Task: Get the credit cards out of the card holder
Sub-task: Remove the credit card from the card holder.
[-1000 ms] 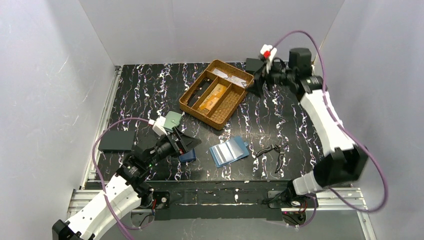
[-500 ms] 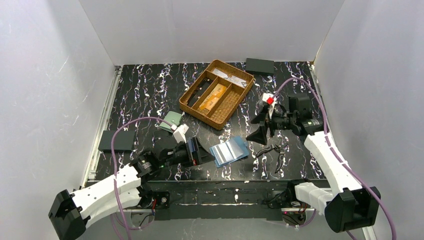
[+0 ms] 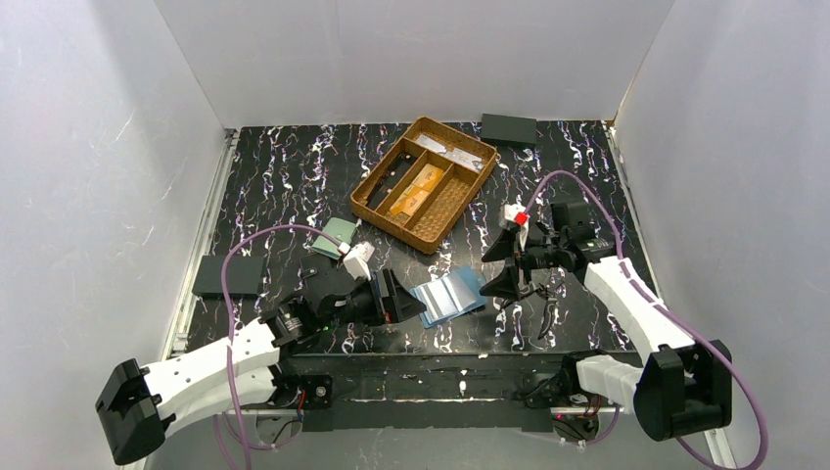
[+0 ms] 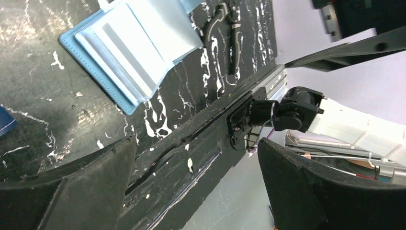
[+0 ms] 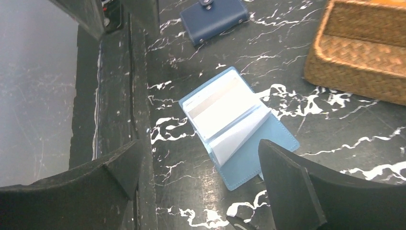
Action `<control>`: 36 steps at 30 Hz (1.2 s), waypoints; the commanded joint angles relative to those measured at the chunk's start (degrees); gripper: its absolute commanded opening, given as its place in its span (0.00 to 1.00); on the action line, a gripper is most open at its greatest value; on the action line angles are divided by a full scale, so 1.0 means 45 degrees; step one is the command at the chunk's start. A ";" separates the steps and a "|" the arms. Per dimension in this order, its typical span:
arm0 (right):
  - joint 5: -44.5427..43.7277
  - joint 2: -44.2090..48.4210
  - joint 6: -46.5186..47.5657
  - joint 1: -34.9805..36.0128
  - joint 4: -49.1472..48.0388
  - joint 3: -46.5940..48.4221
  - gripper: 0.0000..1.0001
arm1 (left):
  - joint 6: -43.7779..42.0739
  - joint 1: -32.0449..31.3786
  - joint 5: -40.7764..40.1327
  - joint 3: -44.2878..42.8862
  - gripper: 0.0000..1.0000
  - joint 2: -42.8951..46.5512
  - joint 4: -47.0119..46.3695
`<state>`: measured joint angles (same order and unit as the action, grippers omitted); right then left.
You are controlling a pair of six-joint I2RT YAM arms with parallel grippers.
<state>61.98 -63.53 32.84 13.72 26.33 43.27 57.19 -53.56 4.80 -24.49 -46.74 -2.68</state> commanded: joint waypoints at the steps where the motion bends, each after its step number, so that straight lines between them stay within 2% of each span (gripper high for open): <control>1: 0.0454 -0.0524 0.2965 0.0292 0.1693 0.0307 0.98 | -0.0557 -0.0150 -0.0365 0.0272 0.97 0.0424 -0.1286; 13: -0.0032 -0.0588 0.3241 0.0591 0.1750 0.0161 0.98 | -0.0105 -0.0235 -0.0272 0.0449 0.97 -0.1062 -0.2720; 20: -0.1278 -0.0965 0.3185 0.2380 0.1567 0.0367 0.93 | 0.0603 -0.0295 -0.0830 0.0630 0.96 -0.1777 -0.3298; 22: -0.1960 -0.1177 0.3202 0.3158 0.1547 0.0498 0.91 | 0.0792 -0.0308 -0.0889 0.0671 0.93 -0.2089 -0.3450; 28: -0.3335 -0.1987 0.3371 0.4761 0.1017 0.0878 0.81 | 0.0981 -0.0305 -0.0835 0.0540 0.90 -0.3067 -0.3970; 32: -0.3791 -0.2175 0.1537 0.5090 -0.1543 0.0120 0.69 | 0.1164 -0.0305 -0.0836 0.0649 0.86 -0.3532 -0.4439; 36: -0.4339 -0.2141 0.0581 0.5097 -0.2748 -0.0450 0.62 | 0.1211 -0.0310 -0.0887 0.0725 0.82 -0.3844 -0.4829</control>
<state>45.32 -73.21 41.54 36.40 23.33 43.64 62.30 -54.61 2.31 -22.15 -63.09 -21.32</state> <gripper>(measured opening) 0.652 0.840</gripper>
